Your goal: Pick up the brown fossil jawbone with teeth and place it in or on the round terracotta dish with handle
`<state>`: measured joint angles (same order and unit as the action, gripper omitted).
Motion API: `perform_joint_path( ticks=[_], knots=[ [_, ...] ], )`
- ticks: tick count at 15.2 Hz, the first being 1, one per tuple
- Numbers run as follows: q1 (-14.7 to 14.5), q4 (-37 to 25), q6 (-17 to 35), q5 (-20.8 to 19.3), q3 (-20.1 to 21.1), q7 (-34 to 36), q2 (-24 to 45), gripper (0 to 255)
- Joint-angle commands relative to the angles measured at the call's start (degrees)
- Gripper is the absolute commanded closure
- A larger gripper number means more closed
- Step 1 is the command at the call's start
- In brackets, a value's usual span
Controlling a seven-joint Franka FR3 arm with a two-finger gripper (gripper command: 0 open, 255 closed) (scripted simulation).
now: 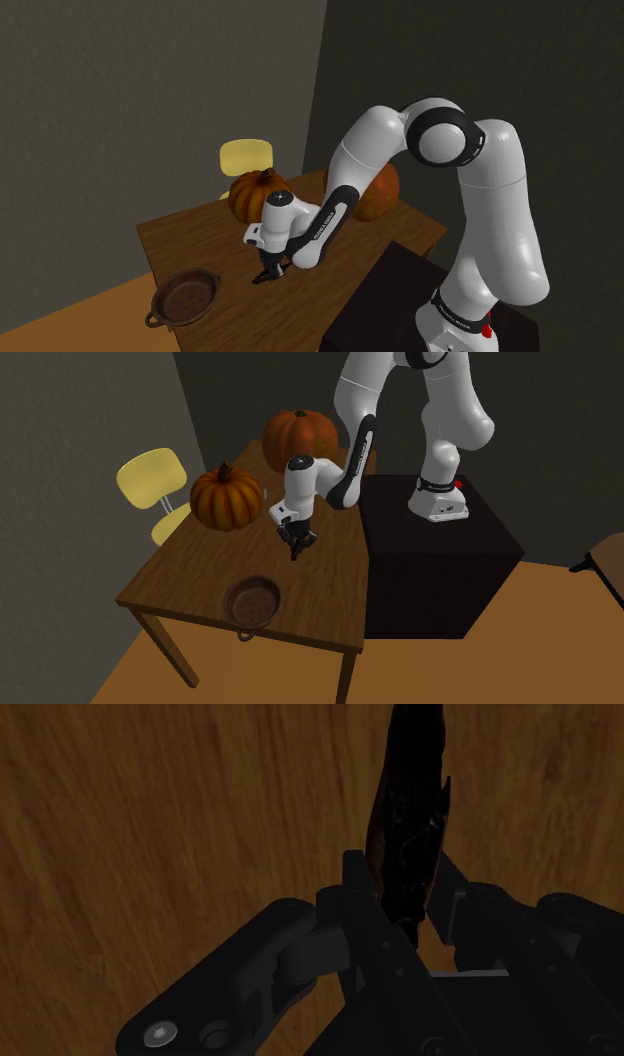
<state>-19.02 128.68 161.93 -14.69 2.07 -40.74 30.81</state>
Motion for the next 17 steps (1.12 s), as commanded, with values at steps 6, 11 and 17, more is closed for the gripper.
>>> perform_joint_path(
  ticks=[6, 11, 17],
  knots=[
    [1.1, 1.4, -4.1, 1.4, 1.5, -1.3, -5.5, 255],
    [1.9, 2.1, -7.2, 2.5, 2.5, -2.4, -9.2, 255],
    [2.5, 2.5, -11.0, 4.1, 3.5, -3.7, -13.5, 255]
  ],
)
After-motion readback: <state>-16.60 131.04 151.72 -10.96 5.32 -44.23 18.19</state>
